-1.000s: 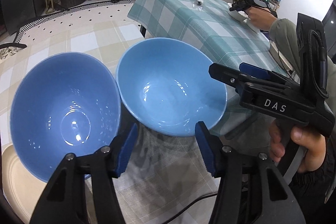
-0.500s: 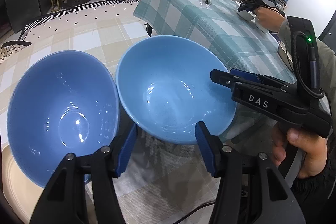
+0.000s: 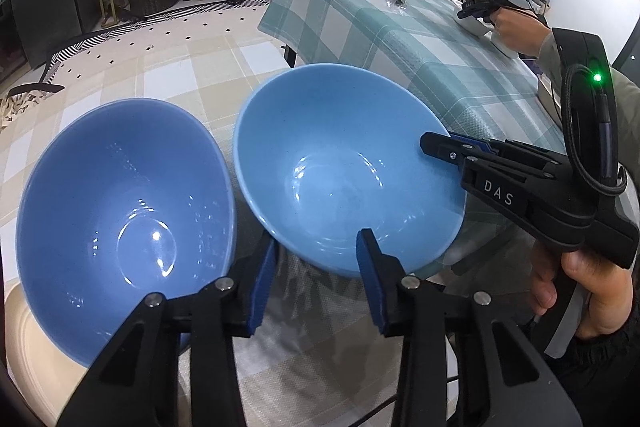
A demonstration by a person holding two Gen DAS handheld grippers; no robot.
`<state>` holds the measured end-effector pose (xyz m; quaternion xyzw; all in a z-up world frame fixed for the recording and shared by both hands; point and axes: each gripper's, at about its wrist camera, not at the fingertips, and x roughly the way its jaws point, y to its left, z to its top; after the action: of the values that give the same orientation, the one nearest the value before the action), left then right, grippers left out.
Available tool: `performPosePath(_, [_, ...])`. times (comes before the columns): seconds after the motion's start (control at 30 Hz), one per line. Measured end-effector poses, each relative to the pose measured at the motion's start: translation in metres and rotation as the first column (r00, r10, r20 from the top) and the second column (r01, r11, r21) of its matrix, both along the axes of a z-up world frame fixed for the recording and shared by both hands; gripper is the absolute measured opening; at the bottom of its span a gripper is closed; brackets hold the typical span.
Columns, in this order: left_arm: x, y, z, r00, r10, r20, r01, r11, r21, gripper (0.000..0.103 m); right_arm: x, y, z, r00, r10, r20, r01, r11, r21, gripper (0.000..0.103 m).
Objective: Organize plates and bowls
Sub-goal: 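Close both grippers on the rim of the light blue bowl, then lift the light blue bowl over the large blue bowl with both grippers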
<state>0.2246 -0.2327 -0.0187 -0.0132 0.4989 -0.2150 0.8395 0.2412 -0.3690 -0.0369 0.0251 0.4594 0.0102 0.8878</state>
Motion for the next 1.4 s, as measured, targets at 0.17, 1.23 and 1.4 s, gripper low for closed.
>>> performPosePath(0.17, [-0.001, -0.002, 0.0, 1.0, -0.014, 0.015, 0.014, 1.0, 0.015, 0.038, -0.001, 0.001, 0.0, 1.0, 0.002, 0.003, -0.002, 1.0, -0.003, 0.012])
performPosePath(1.23, [-0.01, 0.004, 0.035, 0.991, -0.019, 0.133, 0.016, 1.0, 0.019, 0.038, -0.048, 0.007, 0.054, 0.986, -0.004, 0.167, 0.005, 1.0, -0.005, 0.012])
performPosePath(1.4, [-0.013, 0.01, 0.045, 0.987, -0.012, 0.161, 0.01, 1.0, 0.015, 0.038, -0.054, 0.014, 0.064, 0.982, -0.002, 0.189, 0.003, 1.0, -0.009, 0.013])
